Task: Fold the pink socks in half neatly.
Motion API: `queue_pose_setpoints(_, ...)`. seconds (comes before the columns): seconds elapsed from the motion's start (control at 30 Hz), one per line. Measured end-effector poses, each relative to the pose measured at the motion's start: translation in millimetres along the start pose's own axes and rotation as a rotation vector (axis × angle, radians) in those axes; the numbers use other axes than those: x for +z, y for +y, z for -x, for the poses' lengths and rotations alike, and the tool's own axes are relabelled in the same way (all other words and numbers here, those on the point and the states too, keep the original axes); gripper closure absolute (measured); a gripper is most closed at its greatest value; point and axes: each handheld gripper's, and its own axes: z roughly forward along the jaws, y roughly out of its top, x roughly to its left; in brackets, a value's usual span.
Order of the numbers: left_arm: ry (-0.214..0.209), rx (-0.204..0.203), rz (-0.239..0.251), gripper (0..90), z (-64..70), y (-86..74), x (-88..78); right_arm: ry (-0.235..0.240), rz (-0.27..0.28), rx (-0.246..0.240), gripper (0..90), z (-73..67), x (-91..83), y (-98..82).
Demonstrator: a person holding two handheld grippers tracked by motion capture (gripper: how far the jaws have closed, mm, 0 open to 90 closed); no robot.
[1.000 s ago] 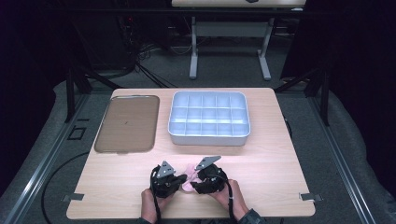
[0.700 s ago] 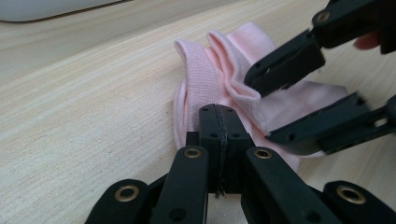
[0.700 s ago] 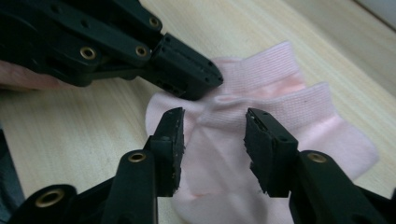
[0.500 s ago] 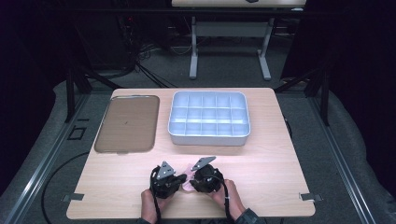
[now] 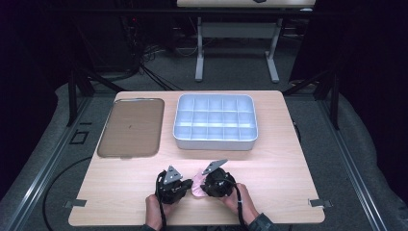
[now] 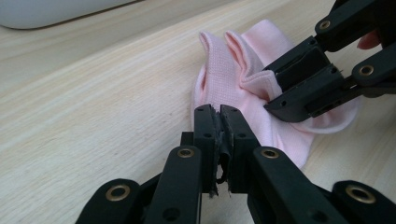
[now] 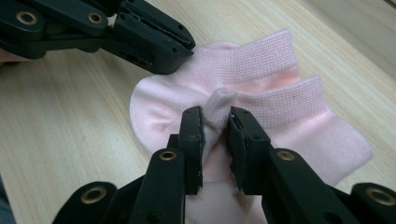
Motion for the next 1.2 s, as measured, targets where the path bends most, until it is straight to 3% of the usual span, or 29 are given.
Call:
queue_pose_setpoints(0.13,-0.002,0.017,-0.016,85.6,2.5,1.0,6.1,0.006,-0.007,0.000,75.5,6.6,-3.8,-3.4)
queue_pose_setpoints(0.43,-0.008,0.002,-0.008,86.2,2.0,1.3,8.9,0.021,-0.016,0.001,68.1,7.6,-6.9,-2.9)
queue_pose_setpoints(0.53,-0.002,0.006,-0.009,86.6,2.5,1.3,9.1,0.023,0.000,0.015,70.0,7.7,-9.1,-2.6)
queue_pose_setpoints(0.77,0.010,0.011,-0.011,88.5,3.6,1.4,9.3,0.000,0.007,0.015,83.7,5.2,-8.6,-2.9)
queue_pose_setpoints(0.93,0.015,0.011,-0.010,89.0,4.0,1.4,9.5,0.001,0.048,0.014,84.0,2.8,-17.1,-1.3)
queue_pose_setpoints(1.2,0.025,0.022,-0.009,89.0,5.4,1.3,9.6,0.010,0.104,-0.029,83.9,-6.7,-21.1,7.0)
